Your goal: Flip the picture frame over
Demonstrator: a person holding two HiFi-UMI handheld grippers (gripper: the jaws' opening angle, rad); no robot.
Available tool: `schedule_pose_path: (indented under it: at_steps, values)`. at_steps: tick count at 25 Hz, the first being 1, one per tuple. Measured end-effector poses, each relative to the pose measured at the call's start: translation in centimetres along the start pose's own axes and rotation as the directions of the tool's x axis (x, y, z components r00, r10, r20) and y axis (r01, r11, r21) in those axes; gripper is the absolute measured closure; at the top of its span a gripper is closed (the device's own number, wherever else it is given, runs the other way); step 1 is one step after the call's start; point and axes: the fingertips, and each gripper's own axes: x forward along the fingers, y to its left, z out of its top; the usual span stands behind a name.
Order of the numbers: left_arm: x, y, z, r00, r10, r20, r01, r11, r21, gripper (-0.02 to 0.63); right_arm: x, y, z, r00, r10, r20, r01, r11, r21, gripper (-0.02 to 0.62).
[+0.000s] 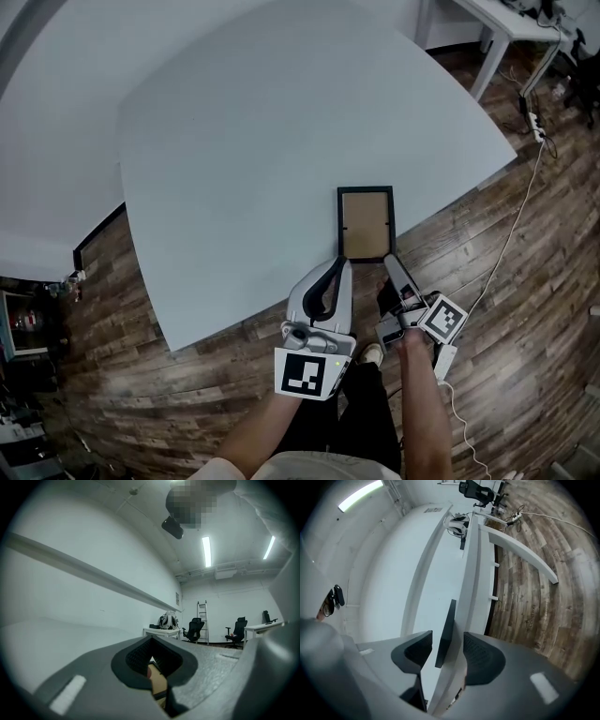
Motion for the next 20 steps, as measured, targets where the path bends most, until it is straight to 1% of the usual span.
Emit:
schedule_pose_path:
  at_steps: [6, 9, 12, 15, 16, 17, 20]
  values:
    - [0.1, 0.2, -1.3, 0.999, -0.005, -0.035, 0.005, 1.000, -0.008, 0.606, 0.5, 0.1, 0.0, 0.997, 0.051, 0.051, -0.054, 0.997, 0.048, 0.431]
    - [0.2, 0.1, -1.8, 0.999, -0.005, -0.047, 0.004, 1.000, -0.012, 0.605, 0.4, 0.4, 0.0, 0.993, 0.086, 0.077, -0.091, 0.994, 0.067, 0.486]
    - [0.4, 0.2, -2.1, 0.999, -0.001, -0.047, -0.001, 1.000, -0.026, 0.604, 0.3, 0.3, 0.0, 0.991, 0.100, 0.092, -0.109, 0.990, 0.094, 0.491]
    - [1.0, 0.1, -2.6, 1.000, 0.007, -0.016, -0.008, 0.996, -0.084, 0.606, 0.1, 0.3, -0.1, 0.989, 0.110, 0.101, -0.121, 0.987, 0.105, 0.495]
    - [1.1, 0.1, -2.9, 1.000, 0.003, -0.018, -0.005, 0.996, -0.089, 0.606, 0.1, 0.3, -0.1, 0.988, 0.114, 0.101, -0.124, 0.986, 0.108, 0.497]
    - [1.2, 0.1, -3.0, 1.000, 0.002, -0.025, -0.004, 0.996, -0.084, 0.606, 0.1, 0.3, -0.1, 0.988, 0.116, 0.101, -0.127, 0.986, 0.111, 0.497]
    - [1.1, 0.5, -3.1, 0.998, 0.003, -0.065, -0.006, 0.999, -0.038, 0.605, 0.1, 0.4, -0.1, 0.988, 0.119, 0.102, -0.131, 0.984, 0.120, 0.500]
